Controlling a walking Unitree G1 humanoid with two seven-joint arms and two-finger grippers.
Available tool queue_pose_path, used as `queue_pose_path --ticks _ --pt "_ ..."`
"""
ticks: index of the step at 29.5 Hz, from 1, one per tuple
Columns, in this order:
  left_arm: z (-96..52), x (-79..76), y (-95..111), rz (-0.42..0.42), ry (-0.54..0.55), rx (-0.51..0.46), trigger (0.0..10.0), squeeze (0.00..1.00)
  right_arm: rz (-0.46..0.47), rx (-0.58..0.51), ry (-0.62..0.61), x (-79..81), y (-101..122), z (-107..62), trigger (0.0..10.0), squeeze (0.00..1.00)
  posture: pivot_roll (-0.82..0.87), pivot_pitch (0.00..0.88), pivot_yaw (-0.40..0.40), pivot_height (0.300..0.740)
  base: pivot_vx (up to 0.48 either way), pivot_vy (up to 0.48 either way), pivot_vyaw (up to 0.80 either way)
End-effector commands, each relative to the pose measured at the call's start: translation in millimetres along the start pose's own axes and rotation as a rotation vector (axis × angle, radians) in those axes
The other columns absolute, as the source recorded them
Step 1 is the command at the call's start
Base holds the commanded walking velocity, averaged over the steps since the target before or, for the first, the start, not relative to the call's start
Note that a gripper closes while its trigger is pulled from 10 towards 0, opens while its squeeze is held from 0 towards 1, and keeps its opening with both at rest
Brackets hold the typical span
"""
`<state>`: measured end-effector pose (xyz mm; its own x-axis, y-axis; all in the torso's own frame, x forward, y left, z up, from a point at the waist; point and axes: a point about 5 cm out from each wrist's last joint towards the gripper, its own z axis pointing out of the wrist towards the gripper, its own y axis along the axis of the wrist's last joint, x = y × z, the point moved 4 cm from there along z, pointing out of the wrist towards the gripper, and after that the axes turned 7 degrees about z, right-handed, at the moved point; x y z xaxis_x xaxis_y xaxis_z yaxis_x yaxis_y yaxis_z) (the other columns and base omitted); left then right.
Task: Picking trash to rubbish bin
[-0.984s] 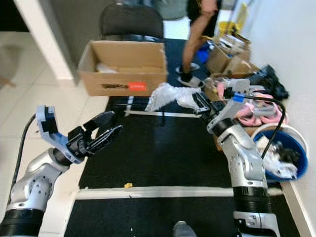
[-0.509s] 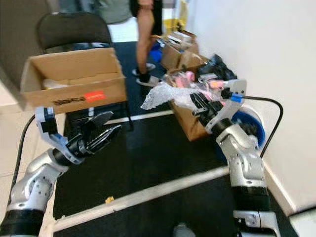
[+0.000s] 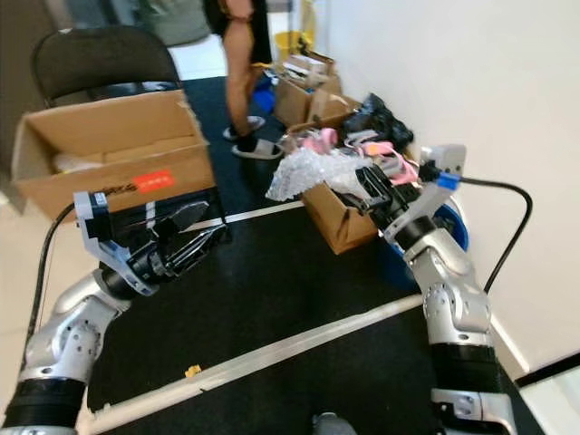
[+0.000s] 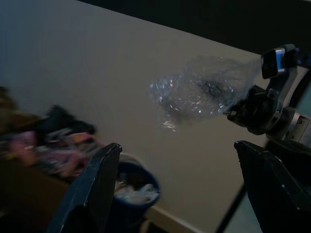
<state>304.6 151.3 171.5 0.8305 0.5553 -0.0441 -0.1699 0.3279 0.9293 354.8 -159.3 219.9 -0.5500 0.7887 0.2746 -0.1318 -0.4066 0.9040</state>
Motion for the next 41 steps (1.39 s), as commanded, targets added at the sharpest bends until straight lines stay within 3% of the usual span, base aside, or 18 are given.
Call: queue_pose_path --ticks 1,30,41 --pt "-5.1 1.3 -5.4 -0.001 0.019 0.025 10.0 0.00 0.005 -0.008 0.017 3.9 -0.9 -1.4 10.0 0.00 -0.01 0.121 0.015 0.740 0.000 0.000 0.77" --pt "-3.3 3.8 -10.8 0.008 0.045 0.053 10.0 0.00 0.008 -0.006 -0.021 -0.9 -5.2 -2.8 10.0 0.00 0.00 0.126 0.021 0.740 0.000 0.000 0.76" --pt "-2.4 3.1 -11.7 -0.024 0.036 0.048 10.0 0.00 0.025 -0.013 -0.042 -4.5 -4.5 -3.8 10.0 0.00 -0.01 0.130 0.019 0.740 0.044 0.000 0.00"
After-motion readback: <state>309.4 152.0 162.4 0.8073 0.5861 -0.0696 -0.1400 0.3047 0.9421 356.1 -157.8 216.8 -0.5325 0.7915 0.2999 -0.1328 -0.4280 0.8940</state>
